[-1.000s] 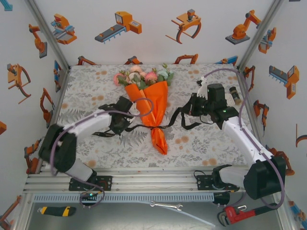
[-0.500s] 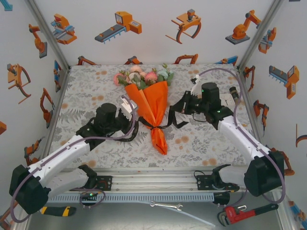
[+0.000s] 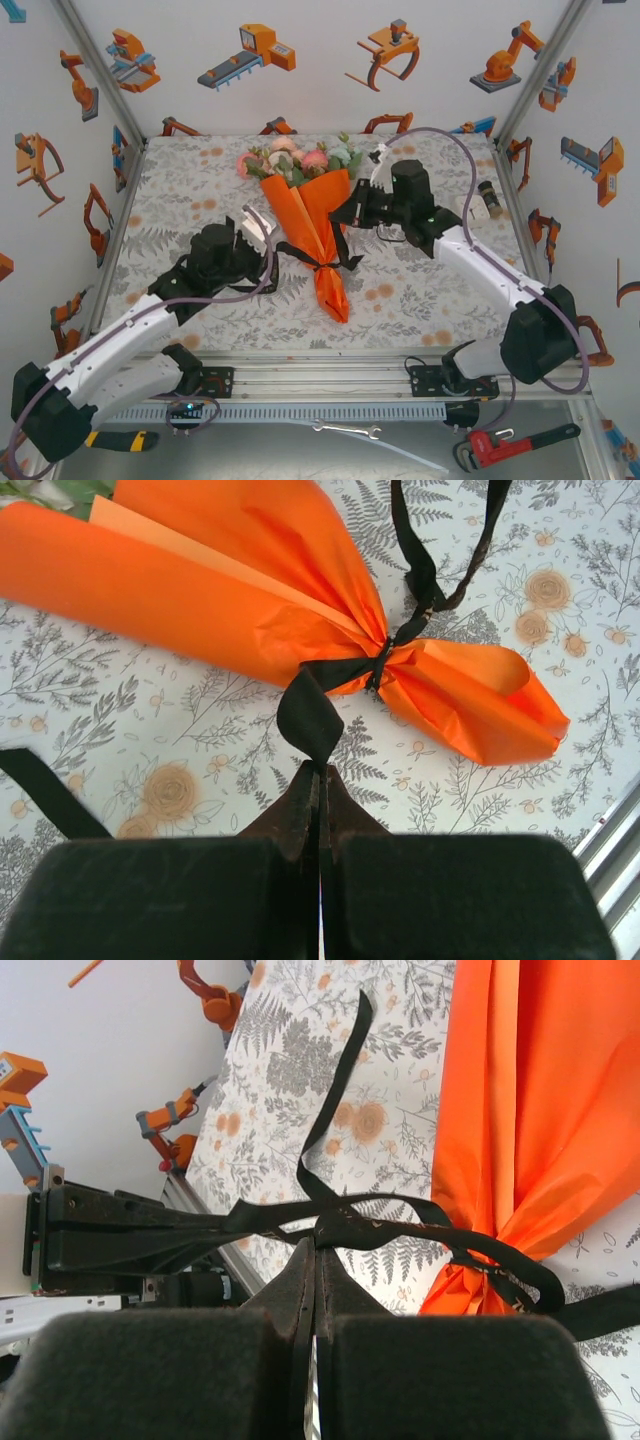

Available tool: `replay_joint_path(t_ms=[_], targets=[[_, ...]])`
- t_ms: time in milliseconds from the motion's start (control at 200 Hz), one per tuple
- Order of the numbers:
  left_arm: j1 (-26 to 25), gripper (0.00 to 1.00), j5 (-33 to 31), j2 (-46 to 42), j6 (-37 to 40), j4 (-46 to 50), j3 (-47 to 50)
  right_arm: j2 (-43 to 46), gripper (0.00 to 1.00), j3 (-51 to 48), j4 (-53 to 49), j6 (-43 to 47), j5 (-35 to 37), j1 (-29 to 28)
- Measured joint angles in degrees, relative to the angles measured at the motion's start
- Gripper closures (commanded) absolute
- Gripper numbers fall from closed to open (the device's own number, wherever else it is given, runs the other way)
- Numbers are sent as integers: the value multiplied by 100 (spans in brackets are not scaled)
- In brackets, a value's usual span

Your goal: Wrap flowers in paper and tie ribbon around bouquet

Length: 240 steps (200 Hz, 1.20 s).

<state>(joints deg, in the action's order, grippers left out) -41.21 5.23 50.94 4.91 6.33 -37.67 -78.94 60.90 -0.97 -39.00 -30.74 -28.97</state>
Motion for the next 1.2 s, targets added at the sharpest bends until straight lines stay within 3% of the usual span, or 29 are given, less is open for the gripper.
replay_joint_path(t_ms=[160, 411, 526, 596, 651, 771, 901, 1061, 1202], targets=[[-2, 100, 63, -48, 24, -52, 94, -315, 100, 278, 44, -92, 42, -144], [-186, 100, 240, 122, 61, -151, 94, -2000, 100, 1322, 973, -649, 284, -1047], [-192, 100, 199, 109, 120, -258, 127, -3104, 64, 1978, 1231, -955, 149, -1386], [-195, 100, 155, 74, 142, -271, 177, -3427, 51, 2065, 1182, -962, 72, -1574], [-192, 100, 116, 26, 160, -271, 229, -3451, 47, 2048, 979, -927, 35, -1657], [-192, 100, 9, -59, 186, -293, 334, -3110, 46, 1943, 780, -732, 35, -1523], [-192, 100, -79, -52, 205, -369, 404, -2243, 47, 1600, 520, -380, 98, -1008], [-192, 100, -46, 50, 210, -533, 409, -1401, 57, 1161, 348, 92, 181, -560], [-192, 100, 146, 197, 208, -750, 409, -1552, 63, 1102, 354, 138, 184, -660]])
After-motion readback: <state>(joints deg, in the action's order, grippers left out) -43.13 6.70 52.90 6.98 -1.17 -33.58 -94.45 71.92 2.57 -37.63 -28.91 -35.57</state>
